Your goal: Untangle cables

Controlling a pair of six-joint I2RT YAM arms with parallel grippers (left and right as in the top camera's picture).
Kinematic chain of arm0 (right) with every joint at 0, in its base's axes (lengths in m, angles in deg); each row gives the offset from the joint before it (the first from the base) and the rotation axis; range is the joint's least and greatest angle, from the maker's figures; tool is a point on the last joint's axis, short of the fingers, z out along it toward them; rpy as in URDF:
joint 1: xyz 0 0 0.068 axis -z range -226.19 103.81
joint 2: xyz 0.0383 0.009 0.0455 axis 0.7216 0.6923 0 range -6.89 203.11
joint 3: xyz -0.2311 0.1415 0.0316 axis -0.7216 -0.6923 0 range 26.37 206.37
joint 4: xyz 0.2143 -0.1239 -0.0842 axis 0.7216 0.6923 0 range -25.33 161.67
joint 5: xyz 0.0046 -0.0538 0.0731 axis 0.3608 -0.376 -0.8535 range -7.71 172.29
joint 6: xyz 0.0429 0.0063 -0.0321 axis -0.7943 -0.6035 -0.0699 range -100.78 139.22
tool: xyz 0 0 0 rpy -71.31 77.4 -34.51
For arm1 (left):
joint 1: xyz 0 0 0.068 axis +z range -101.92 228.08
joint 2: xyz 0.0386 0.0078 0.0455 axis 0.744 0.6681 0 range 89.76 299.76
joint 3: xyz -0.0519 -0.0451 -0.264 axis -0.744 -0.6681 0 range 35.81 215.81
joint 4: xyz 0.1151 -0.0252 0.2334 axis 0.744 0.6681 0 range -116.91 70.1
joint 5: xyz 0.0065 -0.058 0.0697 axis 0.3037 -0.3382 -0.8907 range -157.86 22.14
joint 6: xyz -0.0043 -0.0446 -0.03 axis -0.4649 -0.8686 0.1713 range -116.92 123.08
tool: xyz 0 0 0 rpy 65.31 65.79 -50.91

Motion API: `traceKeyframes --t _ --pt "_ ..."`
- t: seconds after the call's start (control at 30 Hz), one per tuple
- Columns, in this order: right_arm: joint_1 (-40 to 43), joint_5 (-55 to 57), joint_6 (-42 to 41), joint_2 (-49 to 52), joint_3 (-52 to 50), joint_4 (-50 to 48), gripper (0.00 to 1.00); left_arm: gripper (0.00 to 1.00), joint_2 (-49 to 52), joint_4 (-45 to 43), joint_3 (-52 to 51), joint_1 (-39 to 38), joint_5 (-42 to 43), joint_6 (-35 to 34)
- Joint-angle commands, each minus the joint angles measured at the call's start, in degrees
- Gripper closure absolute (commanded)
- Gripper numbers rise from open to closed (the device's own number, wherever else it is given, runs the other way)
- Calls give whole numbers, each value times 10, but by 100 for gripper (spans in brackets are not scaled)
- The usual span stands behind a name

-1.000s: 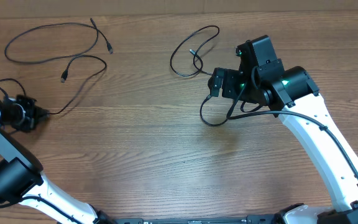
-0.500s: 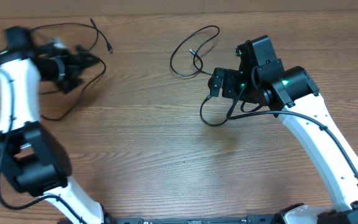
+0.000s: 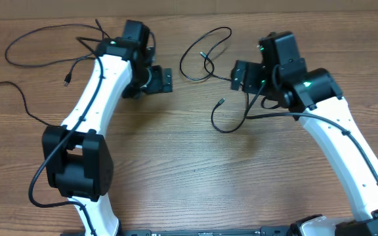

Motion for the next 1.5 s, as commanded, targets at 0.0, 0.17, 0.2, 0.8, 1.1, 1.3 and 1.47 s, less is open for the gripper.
traceKeyframes --t 0.0,0.17,0.2,0.8,1.1,1.3,1.47 --pt "21 30 8 20 5 9 0 0 0 25 -3 67 -24 -58" --pt "29 94 10 92 5 3 0 0 0 75 -3 104 18 -72" --pt "39 85 10 114 5 4 0 0 0 94 -3 103 17 -72" --pt "72 -103 10 272 -43 -83 29 1 0 123 -33 32 14 -72" --pt "73 -103 10 308 -43 -102 51 0 0 123 -33 12 14 -72" --pt "72 -135 8 319 -43 -102 96 0 0 125 -33 12 14 -72" --pt "73 -226 47 299 -6 -41 96 0 0 127 -33 13 39 -93"
